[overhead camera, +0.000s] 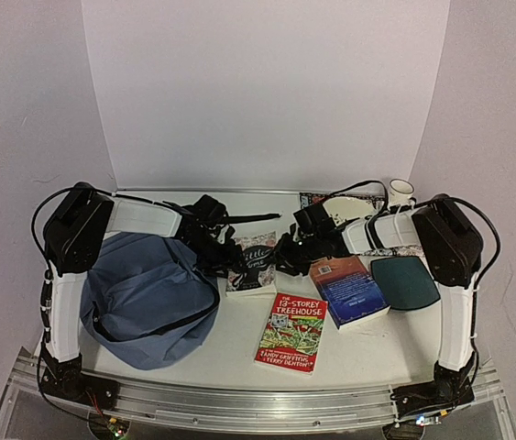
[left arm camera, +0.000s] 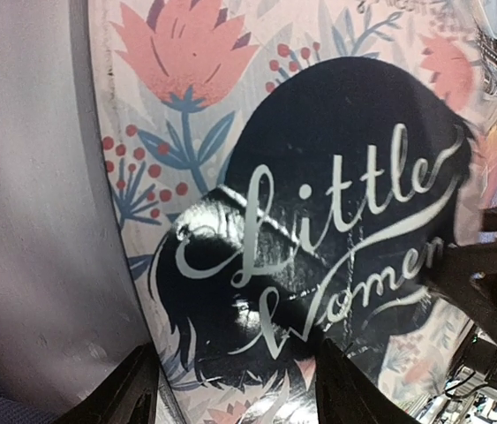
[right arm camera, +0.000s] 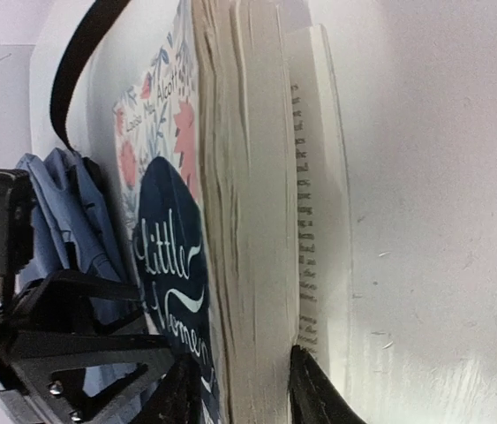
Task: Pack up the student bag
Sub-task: Grab the book from the center of the board, then pass from the right arm to the left
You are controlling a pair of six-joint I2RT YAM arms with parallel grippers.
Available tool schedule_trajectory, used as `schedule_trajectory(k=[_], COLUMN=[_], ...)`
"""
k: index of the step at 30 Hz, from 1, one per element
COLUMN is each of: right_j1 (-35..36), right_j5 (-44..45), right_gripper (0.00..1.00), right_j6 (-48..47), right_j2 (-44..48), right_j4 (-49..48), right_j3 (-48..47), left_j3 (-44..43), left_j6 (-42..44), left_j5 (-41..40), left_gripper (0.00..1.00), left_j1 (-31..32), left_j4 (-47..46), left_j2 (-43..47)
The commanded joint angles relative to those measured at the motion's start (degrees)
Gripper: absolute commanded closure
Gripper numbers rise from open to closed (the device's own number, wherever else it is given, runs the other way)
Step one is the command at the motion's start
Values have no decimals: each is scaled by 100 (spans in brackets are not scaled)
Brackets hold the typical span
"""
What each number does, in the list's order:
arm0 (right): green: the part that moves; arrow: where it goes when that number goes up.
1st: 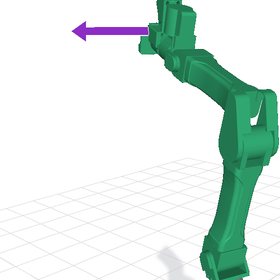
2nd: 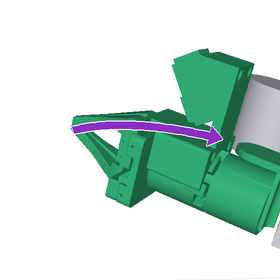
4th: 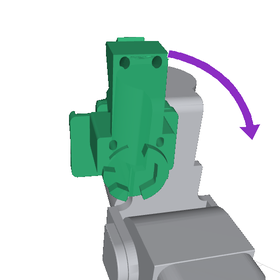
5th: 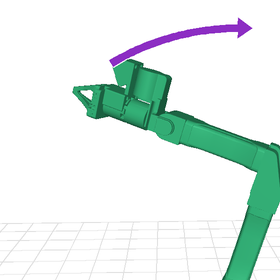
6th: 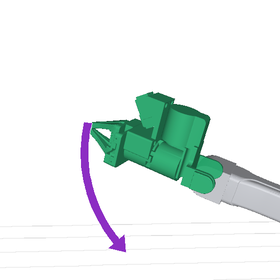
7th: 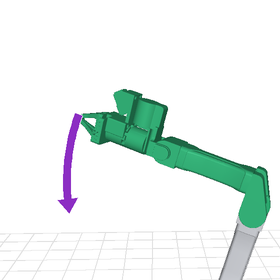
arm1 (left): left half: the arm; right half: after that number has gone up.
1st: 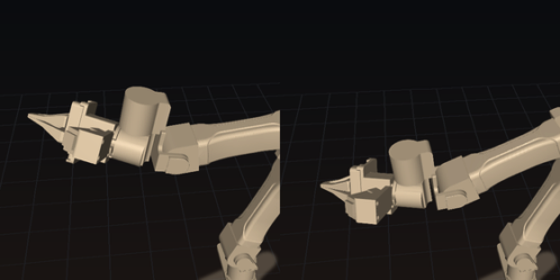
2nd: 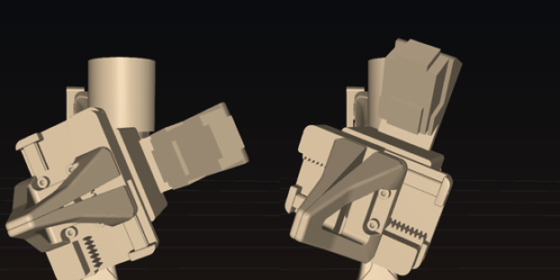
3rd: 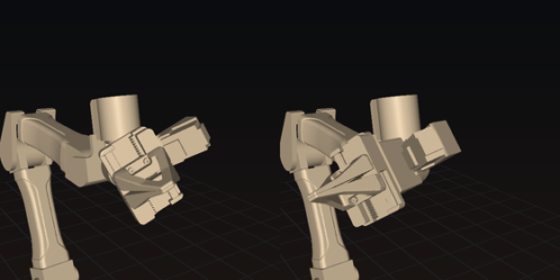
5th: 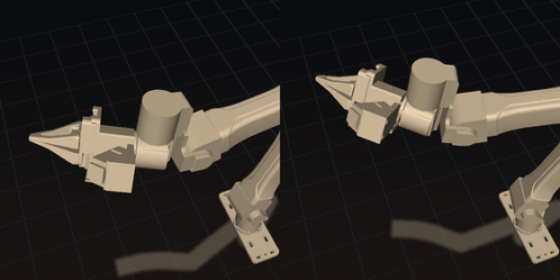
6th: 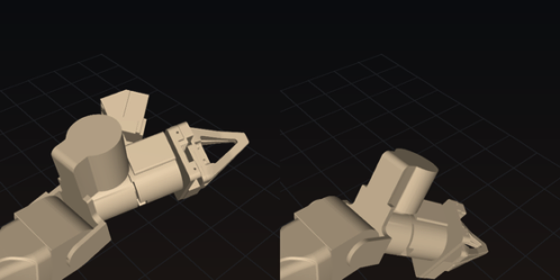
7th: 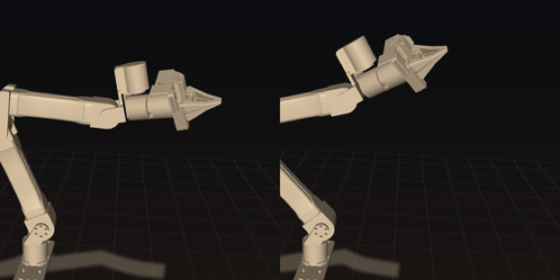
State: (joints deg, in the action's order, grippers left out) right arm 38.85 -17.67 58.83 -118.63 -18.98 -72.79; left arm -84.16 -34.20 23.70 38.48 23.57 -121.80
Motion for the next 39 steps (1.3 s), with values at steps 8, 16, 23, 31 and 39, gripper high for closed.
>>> schedule_trajectory(k=[8, 16, 23, 31, 39], right_j1=[76, -70, -234, -264, -264], right_j5=[-515, -655, -938, -1493, -1941], right_gripper=[97, 100, 100, 100, 100], right_j6=[198, 127, 158, 533, 938], right_j2=[446, 765, 1228, 1562, 1643], right_j4=[-964, -1255, -1713, -2524, -3273], right_j3=[118, 367, 424, 365, 308], left_j3=[-7, 365, 856, 1321, 1506], left_j6=[-151, -334, -658, -1212, -1674], left_j5=[257, 45, 187, 835, 1521], left_gripper=[39, 34, 27, 20, 21], left_j1=[224, -40, -512, -966, -1009], left_j4=[-647, -921, -1467, -2240, -3079], left_j2=[289, 982, 1751, 2304, 2417])
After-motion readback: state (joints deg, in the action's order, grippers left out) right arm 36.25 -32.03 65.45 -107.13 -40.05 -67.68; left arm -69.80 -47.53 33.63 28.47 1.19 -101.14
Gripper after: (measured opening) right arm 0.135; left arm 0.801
